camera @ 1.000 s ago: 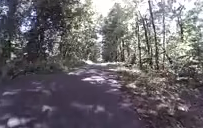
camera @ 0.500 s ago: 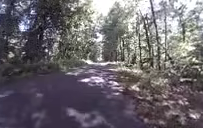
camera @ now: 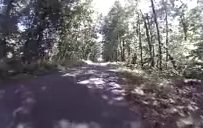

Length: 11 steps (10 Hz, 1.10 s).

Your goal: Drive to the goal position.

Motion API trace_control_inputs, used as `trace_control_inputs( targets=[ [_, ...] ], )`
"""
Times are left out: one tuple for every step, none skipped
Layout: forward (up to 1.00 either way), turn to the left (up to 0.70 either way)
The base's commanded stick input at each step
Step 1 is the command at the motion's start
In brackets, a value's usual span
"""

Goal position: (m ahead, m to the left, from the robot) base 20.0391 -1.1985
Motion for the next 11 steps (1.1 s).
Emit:
trace_control_inputs(
  targets=[
    [0.45,0.0],
    [0.45,0.0],
    [0.45,0.0],
    [0.45,0.0],
    [0.45,0.0],
    [0.45,0.0],
    [0.45,0.0],
    [0.45,0.0],
    [0.45,0.0],
    [0.45,0.0],
    [0.45,0.0]
  ],
)
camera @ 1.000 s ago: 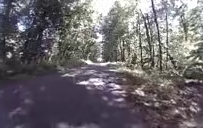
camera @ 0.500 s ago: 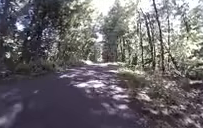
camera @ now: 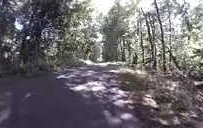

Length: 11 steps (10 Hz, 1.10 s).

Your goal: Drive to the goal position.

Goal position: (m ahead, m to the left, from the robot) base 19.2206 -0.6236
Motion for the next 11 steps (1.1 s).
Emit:
trace_control_inputs(
  targets=[
    [0.45,0.0],
    [0.45,0.0],
    [0.45,0.0],
    [0.45,0.0],
    [0.45,0.0],
    [0.45,0.0],
    [0.45,0.0],
    [0.45,0.0],
    [0.45,0.0],
    [0.45,0.0],
    [0.45,0.0]
  ],
)
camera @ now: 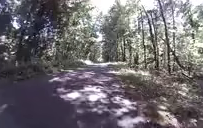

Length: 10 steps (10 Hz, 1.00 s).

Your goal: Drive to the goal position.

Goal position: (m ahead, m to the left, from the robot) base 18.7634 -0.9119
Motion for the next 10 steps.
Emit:
trace_control_inputs(
  targets=[
    [0.45,0.0],
    [0.45,0.0],
    [0.45,0.0],
    [0.45,0.0],
    [0.45,0.0],
    [0.45,0.0],
    [0.45,0.0],
    [0.45,0.0],
    [0.45,0.0],
    [0.45,0.0]
  ],
)
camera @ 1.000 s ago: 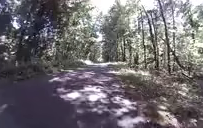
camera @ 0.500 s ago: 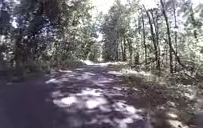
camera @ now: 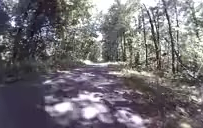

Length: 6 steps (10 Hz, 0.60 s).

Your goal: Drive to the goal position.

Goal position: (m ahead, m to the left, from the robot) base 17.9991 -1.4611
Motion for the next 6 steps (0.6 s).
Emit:
trace_control_inputs(
  targets=[
    [0.45,0.0],
    [0.45,0.0],
    [0.45,0.0],
    [0.45,0.0],
    [0.45,0.0],
    [0.45,0.0]
  ],
)
